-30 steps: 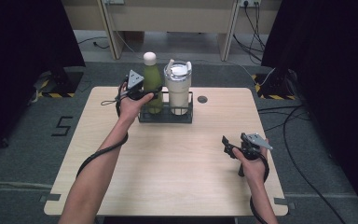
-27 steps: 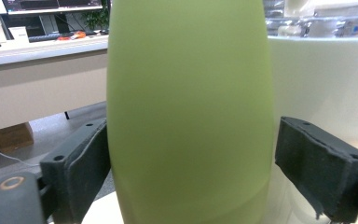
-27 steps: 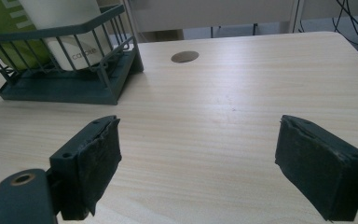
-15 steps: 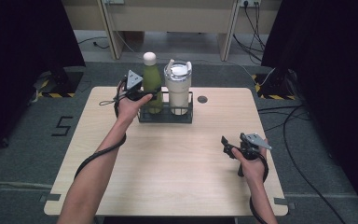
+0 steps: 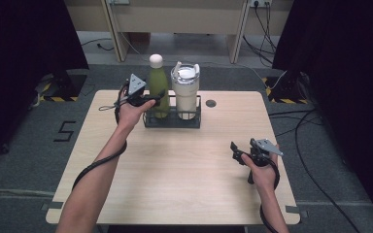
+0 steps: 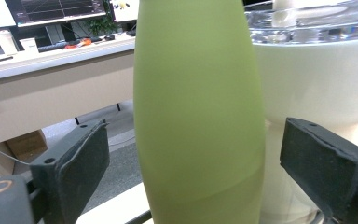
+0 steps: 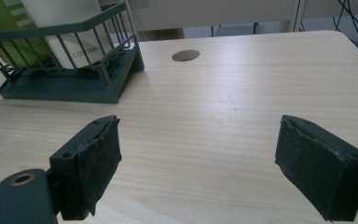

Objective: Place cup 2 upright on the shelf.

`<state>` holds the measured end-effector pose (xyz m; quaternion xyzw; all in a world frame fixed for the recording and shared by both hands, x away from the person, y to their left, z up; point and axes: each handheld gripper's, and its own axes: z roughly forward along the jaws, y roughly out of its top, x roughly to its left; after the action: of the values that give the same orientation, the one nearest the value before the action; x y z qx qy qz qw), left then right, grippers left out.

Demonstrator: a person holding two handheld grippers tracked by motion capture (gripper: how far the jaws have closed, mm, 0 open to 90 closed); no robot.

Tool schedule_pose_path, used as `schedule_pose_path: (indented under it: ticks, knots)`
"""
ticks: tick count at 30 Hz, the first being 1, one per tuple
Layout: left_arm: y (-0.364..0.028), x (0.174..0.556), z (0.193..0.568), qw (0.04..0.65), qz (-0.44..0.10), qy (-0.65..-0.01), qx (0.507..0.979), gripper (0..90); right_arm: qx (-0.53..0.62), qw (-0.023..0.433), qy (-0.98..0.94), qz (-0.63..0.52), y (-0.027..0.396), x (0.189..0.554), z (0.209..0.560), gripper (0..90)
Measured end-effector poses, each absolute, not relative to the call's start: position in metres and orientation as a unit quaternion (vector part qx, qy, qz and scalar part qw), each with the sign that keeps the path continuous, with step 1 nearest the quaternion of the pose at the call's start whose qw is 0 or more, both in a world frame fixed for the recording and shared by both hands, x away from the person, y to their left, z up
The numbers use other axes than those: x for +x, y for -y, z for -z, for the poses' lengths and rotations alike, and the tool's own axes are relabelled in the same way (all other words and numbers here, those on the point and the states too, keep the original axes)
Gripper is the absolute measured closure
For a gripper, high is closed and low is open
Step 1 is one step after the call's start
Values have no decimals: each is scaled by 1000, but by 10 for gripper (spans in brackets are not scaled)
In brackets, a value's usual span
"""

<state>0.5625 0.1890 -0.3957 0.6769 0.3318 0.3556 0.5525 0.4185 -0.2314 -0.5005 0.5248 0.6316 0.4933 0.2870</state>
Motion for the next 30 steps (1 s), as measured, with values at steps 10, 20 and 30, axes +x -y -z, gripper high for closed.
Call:
schedule_pose_path:
  ticks: [10,20,30]
  knots:
    - [-197,550,399,552,-356,-331,678,78,523,289,-632,-493,231,418,500,143]
    - [-207,536,400,549,-365,-323,679,83,522,290,-632,-493,232,418,499,143]
    - [-220,518,411,548,-353,-335,680,90,521,288,-636,-491,231,418,500,143]
